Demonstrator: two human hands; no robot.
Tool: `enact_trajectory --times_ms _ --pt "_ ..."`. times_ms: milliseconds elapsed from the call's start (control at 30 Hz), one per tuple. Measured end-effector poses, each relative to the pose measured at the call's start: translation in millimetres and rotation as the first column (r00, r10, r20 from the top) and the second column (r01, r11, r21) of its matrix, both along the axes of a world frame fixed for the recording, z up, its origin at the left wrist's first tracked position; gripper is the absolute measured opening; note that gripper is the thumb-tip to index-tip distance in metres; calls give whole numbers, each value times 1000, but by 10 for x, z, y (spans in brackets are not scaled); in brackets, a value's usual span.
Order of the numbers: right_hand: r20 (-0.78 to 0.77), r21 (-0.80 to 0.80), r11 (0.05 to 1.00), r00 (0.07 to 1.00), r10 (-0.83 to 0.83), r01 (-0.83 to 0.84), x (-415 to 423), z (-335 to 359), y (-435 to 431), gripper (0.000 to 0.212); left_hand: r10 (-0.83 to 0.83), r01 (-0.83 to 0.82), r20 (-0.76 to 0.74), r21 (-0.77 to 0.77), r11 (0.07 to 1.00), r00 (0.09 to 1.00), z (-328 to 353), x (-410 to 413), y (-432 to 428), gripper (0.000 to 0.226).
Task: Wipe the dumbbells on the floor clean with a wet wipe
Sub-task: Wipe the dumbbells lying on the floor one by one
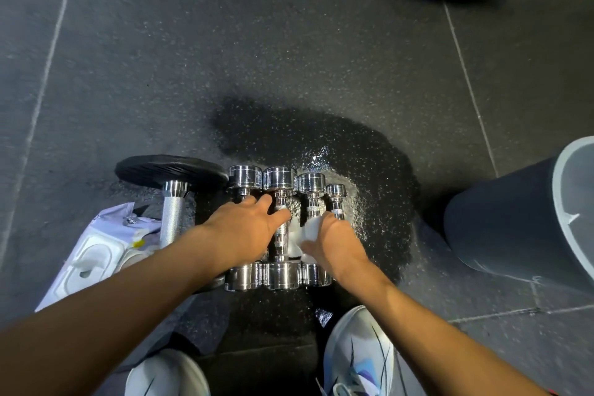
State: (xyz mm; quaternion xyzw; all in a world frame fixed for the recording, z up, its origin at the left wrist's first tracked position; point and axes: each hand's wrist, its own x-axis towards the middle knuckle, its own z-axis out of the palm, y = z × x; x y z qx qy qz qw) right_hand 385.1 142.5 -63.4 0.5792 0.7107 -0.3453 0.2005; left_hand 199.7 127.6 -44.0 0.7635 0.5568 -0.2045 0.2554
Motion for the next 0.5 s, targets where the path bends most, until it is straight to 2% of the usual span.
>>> enact_trajectory --times_ms 33,67,100,133,167,200,233,267,300,333,367,400,433,500 --pt "62 -33 998 997 -43 45 -49 13 56 25 5 -5 5 -2 1000 1000 -2 9 1 64" --pt "-61 -24 954 952 -299 298 -88 -22 154 19 7 -7 7 -4 1000 1000 -4 21 3 65" --pt "-142 -11 931 921 -364 366 -83 -92 255 22 6 -6 5 -5 1000 1000 -3 28 4 65" --pt "-142 19 918 910 -390 396 -98 -63 282 26 3 -3 4 -3 1000 1000 -1 28 8 65" --pt "-72 47 950 950 -304 308 -108 -46 305 27 1 -1 4 0 1000 1000 -1 26 11 65" --pt "-61 -18 953 951 -302 302 -127 -44 278 28 -2 2 4 4 1000 1000 -2 21 12 64" --pt "-81 -27 979 975 -206 204 -116 -2 240 35 -4 4 3 10 1000 1000 1 14 11 64" --pt "-1 -35 999 1000 -14 14 -91 82 239 45 -4 4 2 16 1000 1000 0 6 5 63" --pt "115 -65 993 988 104 -97 -112 118 215 55 -4 4 3 20 1000 1000 -1 2 1 62" --pt "133 -106 993 989 67 -53 -113 131 206 57 -4 3 5 22 1000 1000 -3 5 -4 61" --pt "88 -175 975 988 -124 138 -127 60 193 53 -3 2 8 27 1000 1000 -4 11 -9 59" --pt "68 -181 911 929 -364 370 -132 27 253 47 0 0 10 35 999 1000 -1 16 -14 58" --pt "23 -142 884 895 -446 445 -140 -53 317 41 1 -1 11 41 999 1000 1 19 -19 58" --pt "-165 -47 875 860 -482 482 -127 -79 402 32 -3 3 10 44 999 1000 -5 29 -16 59"
